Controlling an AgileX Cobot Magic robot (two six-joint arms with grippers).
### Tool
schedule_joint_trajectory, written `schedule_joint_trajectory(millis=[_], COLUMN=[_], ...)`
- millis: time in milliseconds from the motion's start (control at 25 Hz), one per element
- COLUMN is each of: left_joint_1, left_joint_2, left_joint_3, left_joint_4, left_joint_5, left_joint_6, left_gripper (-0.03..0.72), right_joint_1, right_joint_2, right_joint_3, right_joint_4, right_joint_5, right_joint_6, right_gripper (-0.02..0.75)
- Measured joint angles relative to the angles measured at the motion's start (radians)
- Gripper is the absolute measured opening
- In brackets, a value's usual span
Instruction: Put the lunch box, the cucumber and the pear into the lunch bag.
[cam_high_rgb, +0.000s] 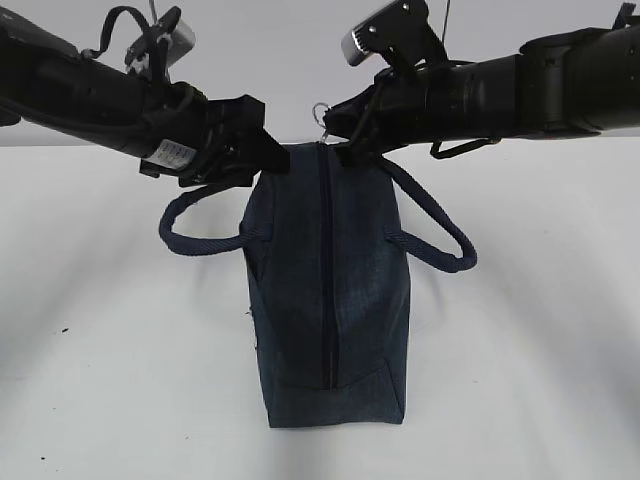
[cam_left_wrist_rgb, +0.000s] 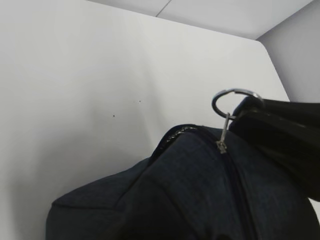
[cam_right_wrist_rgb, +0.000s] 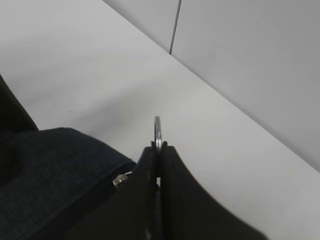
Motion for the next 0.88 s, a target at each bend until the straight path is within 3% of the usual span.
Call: schedule_joint_trajectory(millis=[80, 200, 280, 600, 880], left_joint_1=[0.003, 0.003, 0.003, 0.005, 0.006], left_joint_2=[0.013, 0.017, 0.017, 0.017, 0.017], left_joint_3=[-0.007, -0.008, -0.008, -0.009, -0.011], left_joint_4=[-0.013, -0.023, -0.024, -0.073, -0.165], left_joint_5=[0.02, 0.029, 0.036, 0.084, 0.154], left_joint_6=[-0.001, 0.001, 0.01, 0.115, 0.241], left_gripper=[0.306, 0.113, 0.034, 0.014, 0.012], right_joint_1=[0.0, 0.0, 0.0, -0.011, -0.115], right_joint_2=[0.0, 0.0, 0.0, 0.002, 0.041], right_joint_3=[0.0, 0.0, 0.0, -0.014, -0.026], right_joint_4=[0.0, 0.0, 0.0, -0.002, -0.022], right_joint_5=[0.001, 0.001, -0.002, -0.041, 0.172], right_joint_6=[0.0, 0.0, 0.0, 0.001, 0.098], right_gripper=[0.006, 0.006, 0.006, 0.006, 0.006])
